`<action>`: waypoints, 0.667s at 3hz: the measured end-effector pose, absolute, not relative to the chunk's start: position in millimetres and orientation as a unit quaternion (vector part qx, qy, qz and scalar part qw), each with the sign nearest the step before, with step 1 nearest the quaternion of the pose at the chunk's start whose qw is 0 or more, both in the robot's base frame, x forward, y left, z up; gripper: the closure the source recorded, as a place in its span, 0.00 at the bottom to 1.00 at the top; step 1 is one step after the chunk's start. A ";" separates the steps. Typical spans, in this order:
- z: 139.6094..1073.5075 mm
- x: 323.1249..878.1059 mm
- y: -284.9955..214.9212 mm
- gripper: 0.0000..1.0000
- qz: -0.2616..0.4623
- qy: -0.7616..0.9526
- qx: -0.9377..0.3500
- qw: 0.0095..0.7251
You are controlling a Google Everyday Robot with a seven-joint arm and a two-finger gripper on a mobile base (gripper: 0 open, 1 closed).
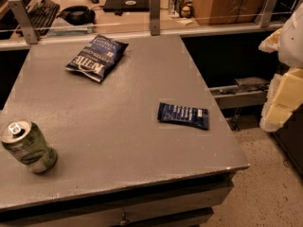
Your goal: Move rxbar blueberry near green can
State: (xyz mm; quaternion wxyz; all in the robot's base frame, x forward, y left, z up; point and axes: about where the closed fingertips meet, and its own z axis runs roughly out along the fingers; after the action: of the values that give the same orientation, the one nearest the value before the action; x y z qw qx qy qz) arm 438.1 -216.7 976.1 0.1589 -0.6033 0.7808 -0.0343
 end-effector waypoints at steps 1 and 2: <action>976.3 439.1 -213.9 0.00 -0.032 0.779 -0.604 0.166; 949.6 445.3 -189.8 0.00 0.006 0.772 -0.610 0.181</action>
Offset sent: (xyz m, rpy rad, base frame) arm 0.0185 0.0679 -0.0770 0.2197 0.0657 0.0902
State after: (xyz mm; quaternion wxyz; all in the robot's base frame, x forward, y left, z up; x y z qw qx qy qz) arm 445.3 -189.8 949.6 0.1807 -0.6099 0.7716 0.0056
